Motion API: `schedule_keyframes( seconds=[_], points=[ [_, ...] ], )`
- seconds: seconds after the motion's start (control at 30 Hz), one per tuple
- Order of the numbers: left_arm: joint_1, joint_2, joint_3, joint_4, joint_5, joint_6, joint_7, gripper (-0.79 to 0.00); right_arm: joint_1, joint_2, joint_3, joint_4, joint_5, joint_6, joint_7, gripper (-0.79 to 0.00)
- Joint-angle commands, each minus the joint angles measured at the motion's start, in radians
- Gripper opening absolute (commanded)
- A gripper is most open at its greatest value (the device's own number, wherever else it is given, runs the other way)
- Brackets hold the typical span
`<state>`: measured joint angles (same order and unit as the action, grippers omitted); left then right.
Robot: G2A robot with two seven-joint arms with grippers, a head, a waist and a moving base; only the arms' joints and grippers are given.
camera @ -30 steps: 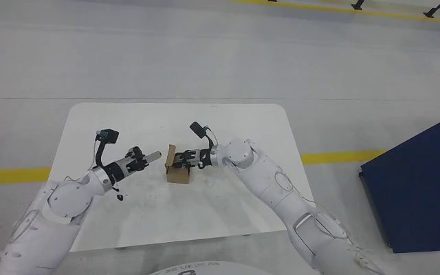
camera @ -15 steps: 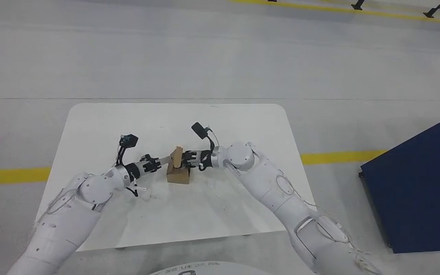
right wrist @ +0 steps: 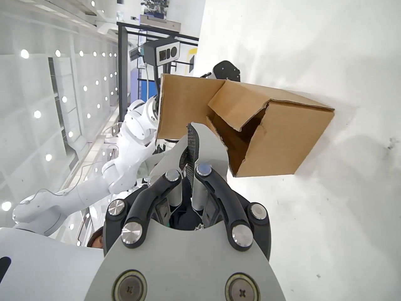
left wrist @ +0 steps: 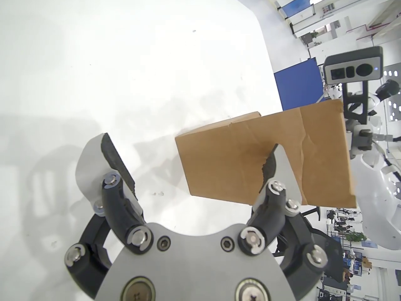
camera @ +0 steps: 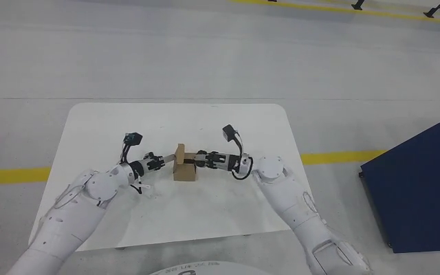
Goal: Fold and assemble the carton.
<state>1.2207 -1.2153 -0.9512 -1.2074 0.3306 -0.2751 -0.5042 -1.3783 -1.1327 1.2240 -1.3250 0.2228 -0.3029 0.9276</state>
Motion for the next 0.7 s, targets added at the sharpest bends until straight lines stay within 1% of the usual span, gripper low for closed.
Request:
schedule_keyframes(
  seconds=[0.0,0.07,0.1,0.13,0.2,0.27,0.3,0.43,0.47,0.5,0.53,0.57,0.6,0.67],
  points=[
    [0.006,0.001,-0.003,-0.012,0.009,0.004,0.003,0.0,-0.034,0.008,0.042,-0.009,0.028,-0.02,-0.009,-0.785],
    [0.012,0.003,-0.007,-0.021,0.017,0.007,0.006,0.0,-0.047,0.015,0.065,-0.012,0.021,0.006,-0.01,-0.785],
    [0.015,0.004,-0.008,-0.026,0.022,0.01,0.007,0.0,-0.042,0.018,0.068,-0.012,-0.005,0.048,-0.015,-0.785],
    [0.018,0.004,-0.01,-0.03,0.026,0.012,0.009,0.0,-0.034,0.018,0.066,-0.016,-0.032,0.094,-0.037,-0.717],
    [0.024,0.006,-0.015,-0.04,0.033,0.016,0.014,0.0,-0.024,0.015,0.038,-0.04,-0.089,0.192,-0.095,-0.526],
    [0.03,0.007,-0.018,-0.051,0.045,0.022,0.018,0.0,-0.004,0.01,-0.003,-0.067,-0.147,0.277,-0.114,-0.428],
    [0.034,0.008,-0.019,-0.058,0.05,0.026,0.022,0.0,0.007,0.008,-0.019,-0.072,-0.163,0.306,-0.12,-0.409],
    [0.042,0.01,-0.021,-0.084,0.072,0.046,0.015,0.0,0.033,0.0,-0.064,-0.068,-0.179,0.327,-0.124,-0.4],
    [0.043,0.01,-0.022,-0.094,0.077,0.052,0.013,0.0,0.038,-0.002,-0.074,-0.065,-0.187,0.325,-0.127,-0.379],
    [0.046,0.011,-0.024,-0.104,0.083,0.057,0.011,0.0,0.042,-0.003,-0.084,-0.061,-0.197,0.322,-0.131,-0.314],
    [0.048,0.013,-0.027,-0.114,0.087,0.06,0.01,0.0,0.044,-0.004,-0.09,-0.058,-0.199,0.315,-0.132,-0.323],
    [0.052,0.014,-0.03,-0.123,0.09,0.063,0.008,0.0,0.046,-0.006,-0.095,-0.052,-0.194,0.302,-0.132,-0.351],
    [0.056,0.015,-0.033,-0.129,0.092,0.065,0.006,0.0,0.048,-0.007,-0.098,-0.044,-0.189,0.291,-0.133,-0.4],
    [0.062,0.016,-0.035,-0.137,0.097,0.066,0.001,0.0,0.052,-0.009,-0.106,-0.024,-0.171,0.257,-0.122,-0.437]
  ],
)
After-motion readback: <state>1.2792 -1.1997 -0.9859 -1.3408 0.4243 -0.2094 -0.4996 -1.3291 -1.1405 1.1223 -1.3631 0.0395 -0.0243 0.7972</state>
